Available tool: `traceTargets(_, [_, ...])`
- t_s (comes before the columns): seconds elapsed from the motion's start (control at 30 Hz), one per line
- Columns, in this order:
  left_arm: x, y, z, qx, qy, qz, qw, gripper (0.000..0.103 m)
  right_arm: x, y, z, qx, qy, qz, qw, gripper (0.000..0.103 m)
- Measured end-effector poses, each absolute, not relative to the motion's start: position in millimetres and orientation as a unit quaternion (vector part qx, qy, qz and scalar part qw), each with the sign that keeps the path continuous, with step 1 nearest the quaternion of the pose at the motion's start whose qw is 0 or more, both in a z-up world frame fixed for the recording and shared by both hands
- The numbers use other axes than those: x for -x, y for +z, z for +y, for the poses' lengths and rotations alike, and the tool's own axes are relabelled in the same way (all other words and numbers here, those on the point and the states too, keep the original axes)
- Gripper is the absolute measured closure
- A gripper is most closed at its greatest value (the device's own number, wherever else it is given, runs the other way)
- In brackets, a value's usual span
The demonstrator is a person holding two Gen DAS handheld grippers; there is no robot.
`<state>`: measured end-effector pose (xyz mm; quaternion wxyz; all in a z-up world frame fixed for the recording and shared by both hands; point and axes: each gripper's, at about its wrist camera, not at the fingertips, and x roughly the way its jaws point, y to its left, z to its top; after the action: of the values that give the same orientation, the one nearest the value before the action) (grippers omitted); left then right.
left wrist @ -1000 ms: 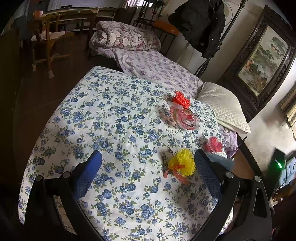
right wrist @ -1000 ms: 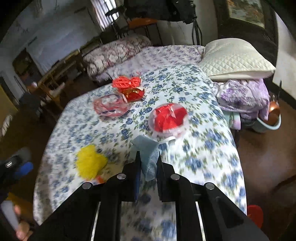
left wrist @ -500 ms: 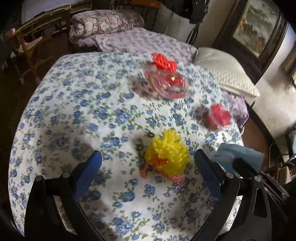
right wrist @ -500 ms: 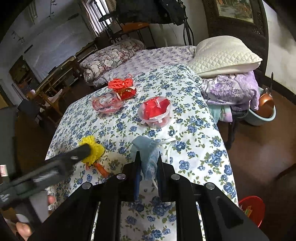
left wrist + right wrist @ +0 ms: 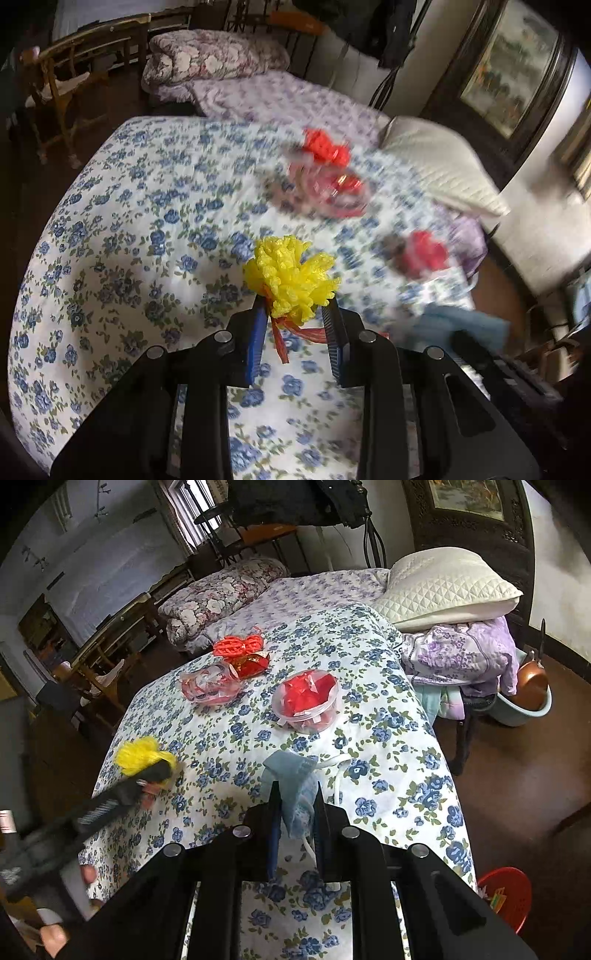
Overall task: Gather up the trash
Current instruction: 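Grasp the yellow pom-pom with red ribbon using the left tool, then carry the face mask and yellow pom-pom down to the red wastebasket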
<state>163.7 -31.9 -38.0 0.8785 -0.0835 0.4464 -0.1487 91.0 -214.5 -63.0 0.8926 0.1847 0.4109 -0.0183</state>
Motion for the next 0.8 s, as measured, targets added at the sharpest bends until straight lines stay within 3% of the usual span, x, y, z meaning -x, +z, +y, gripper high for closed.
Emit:
traceTargets(0.27, [-165, -32, -16, 0.133, -0.160, 0.447, 0.870, 0.073, -93, -62, -207, -0.187, -0.010, 0.409, 0.893, 0.087])
traceTargets(0.53, [-151, -25, -18, 0.097, -0.139, 0.433, 0.885, 0.073, -89, -51, -196, -0.182, -0.001, 0.389, 0.903, 0.087])
traceTargets(0.8, [-72, -3, -52, 0.058, -0.185, 0.420, 0.886, 0.073, -9, -28, -269, -0.221, -0.055, 0.341, 0.912, 0.086])
